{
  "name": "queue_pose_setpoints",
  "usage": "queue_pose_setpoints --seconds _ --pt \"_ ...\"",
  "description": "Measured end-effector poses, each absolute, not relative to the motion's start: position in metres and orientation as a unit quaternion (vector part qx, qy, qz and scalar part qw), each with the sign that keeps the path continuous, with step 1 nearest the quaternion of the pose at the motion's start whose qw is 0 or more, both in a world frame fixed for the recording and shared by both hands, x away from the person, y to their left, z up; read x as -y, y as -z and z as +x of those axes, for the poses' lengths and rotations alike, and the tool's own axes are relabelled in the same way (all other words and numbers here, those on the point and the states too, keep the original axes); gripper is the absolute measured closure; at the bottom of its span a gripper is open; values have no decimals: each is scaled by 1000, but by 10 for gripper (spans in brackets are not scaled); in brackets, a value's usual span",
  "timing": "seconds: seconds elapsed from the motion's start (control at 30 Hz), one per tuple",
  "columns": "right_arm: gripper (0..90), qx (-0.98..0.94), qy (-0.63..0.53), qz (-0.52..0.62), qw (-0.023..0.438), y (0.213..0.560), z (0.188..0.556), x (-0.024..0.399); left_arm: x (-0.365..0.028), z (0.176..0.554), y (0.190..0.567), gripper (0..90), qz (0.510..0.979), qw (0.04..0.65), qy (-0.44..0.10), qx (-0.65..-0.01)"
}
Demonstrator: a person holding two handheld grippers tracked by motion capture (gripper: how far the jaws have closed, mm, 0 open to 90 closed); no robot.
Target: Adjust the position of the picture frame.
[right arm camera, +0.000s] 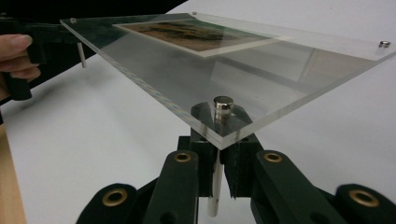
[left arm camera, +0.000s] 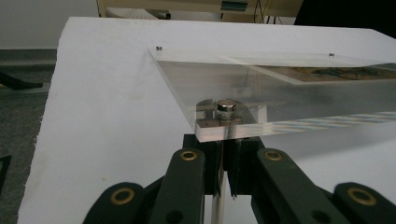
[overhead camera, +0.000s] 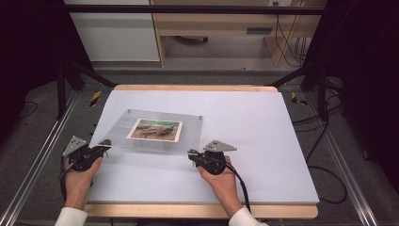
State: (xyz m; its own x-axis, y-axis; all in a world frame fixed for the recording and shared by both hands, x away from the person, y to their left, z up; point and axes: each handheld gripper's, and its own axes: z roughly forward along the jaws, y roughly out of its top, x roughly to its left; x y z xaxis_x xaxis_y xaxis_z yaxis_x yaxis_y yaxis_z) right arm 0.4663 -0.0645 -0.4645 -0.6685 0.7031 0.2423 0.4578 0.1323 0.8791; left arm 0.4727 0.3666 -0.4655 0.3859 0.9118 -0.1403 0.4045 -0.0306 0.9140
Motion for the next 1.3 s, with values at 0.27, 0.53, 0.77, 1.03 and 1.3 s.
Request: queue_pose_setpoints --seconds 0.27,0.53,0.77,1.03,1.3 --pt "840 -732 -536 399 132 467 469 59 -365 470 462 838 676 490 -251 -490" --pt "846 -736 -529 403 129 467 470 61 -359 475 462 727 689 479 -255 -480" --pt "841 -734 -525 403 148 459 469 64 -359 470 453 839 678 503 -238 -480" --pt "826 -729 -522 404 184 432 464 86 -336 453 430 840 683 504 -231 -476" --pt "829 -719 -530 407 192 418 459 108 -316 447 421 839 672 518 -232 -476"
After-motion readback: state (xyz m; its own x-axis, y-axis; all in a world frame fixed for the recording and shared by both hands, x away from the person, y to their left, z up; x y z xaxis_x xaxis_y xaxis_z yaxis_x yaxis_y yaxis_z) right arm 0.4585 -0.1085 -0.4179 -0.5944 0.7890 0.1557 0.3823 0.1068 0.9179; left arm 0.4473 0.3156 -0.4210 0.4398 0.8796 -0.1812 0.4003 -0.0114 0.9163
